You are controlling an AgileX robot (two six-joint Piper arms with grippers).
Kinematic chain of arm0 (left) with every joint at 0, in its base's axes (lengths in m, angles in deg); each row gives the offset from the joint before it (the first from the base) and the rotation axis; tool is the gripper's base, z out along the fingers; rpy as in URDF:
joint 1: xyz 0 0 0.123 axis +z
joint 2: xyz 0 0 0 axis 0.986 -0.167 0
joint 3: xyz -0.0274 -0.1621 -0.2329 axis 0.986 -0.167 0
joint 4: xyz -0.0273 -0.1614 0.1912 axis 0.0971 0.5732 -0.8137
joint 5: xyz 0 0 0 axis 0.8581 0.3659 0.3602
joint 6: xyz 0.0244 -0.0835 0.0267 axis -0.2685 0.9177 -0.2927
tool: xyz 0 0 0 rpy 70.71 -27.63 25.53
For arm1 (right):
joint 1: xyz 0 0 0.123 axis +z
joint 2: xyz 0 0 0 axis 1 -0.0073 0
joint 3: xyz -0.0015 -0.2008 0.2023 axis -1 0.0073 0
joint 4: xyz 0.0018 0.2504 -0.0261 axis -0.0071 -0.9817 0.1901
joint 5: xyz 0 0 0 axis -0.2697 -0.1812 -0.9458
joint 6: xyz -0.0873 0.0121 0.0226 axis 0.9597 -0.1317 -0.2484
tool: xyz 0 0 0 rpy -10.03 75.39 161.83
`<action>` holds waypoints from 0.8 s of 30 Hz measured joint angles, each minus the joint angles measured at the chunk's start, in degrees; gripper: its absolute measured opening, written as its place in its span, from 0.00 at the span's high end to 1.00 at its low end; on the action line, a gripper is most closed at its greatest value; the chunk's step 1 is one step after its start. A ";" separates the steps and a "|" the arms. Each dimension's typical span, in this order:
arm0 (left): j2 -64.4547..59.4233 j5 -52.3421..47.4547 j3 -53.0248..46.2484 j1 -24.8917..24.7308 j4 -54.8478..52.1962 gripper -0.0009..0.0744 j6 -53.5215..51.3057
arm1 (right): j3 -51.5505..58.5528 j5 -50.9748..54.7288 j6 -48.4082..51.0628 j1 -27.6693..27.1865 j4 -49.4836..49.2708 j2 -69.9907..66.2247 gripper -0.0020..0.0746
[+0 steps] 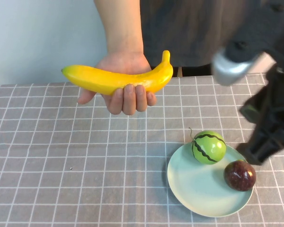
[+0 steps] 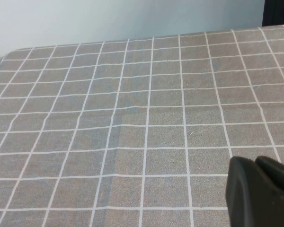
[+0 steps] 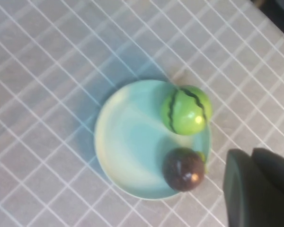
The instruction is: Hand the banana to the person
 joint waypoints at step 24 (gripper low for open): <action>0.00 0.00 0.00 0.00 0.00 0.99 0.00 | 53.34 -61.31 -0.44 -36.63 -11.23 25.00 0.98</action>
